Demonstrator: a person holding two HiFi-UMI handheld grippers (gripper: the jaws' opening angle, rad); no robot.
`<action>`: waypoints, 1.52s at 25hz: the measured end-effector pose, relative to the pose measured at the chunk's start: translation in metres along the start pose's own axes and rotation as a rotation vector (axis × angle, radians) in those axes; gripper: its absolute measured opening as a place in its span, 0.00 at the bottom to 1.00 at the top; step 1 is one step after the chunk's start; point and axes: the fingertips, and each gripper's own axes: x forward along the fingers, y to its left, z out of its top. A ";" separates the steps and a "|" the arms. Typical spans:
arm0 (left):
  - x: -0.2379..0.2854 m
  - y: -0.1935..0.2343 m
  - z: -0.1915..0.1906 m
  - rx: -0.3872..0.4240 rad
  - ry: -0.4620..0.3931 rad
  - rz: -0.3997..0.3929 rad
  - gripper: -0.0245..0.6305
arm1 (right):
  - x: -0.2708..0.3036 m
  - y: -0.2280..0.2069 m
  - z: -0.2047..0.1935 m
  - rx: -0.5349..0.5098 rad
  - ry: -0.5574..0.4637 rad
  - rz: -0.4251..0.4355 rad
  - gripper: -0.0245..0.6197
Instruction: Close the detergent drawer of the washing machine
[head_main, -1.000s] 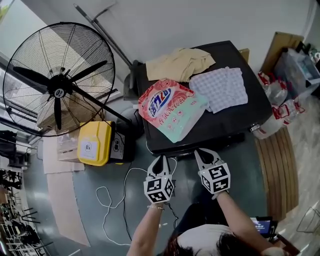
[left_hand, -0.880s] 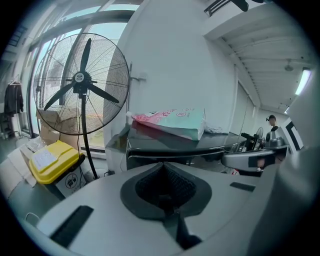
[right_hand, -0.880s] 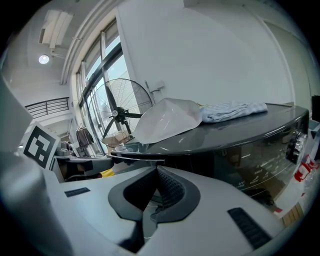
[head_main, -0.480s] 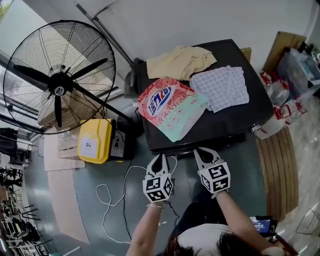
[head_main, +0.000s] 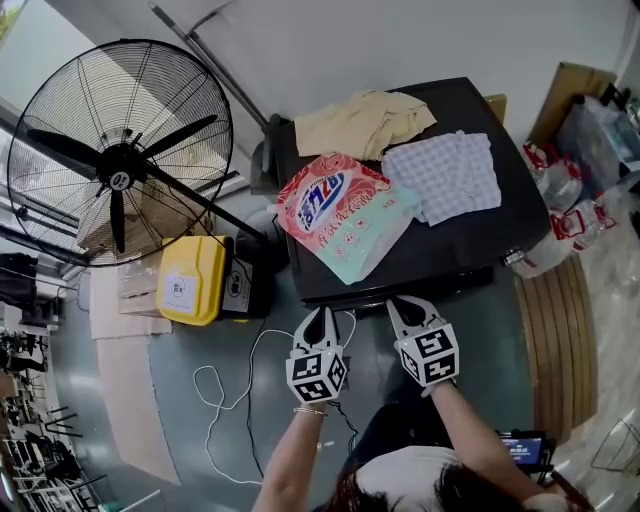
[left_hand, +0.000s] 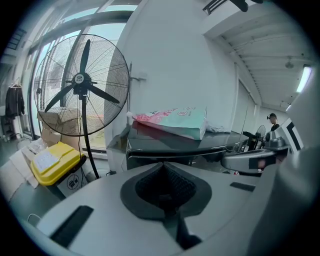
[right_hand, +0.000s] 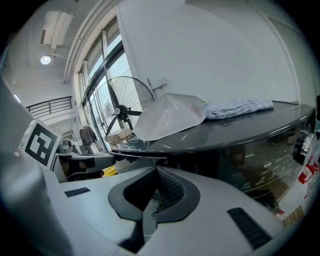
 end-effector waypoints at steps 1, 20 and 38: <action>0.000 0.000 0.000 -0.001 -0.001 0.001 0.06 | 0.000 0.000 0.000 0.000 0.000 0.002 0.07; 0.014 0.004 0.005 -0.008 0.003 0.002 0.06 | 0.013 -0.003 0.005 -0.003 0.013 0.021 0.07; 0.004 -0.004 0.016 0.009 0.010 0.013 0.06 | 0.012 -0.001 0.005 -0.038 0.037 0.027 0.07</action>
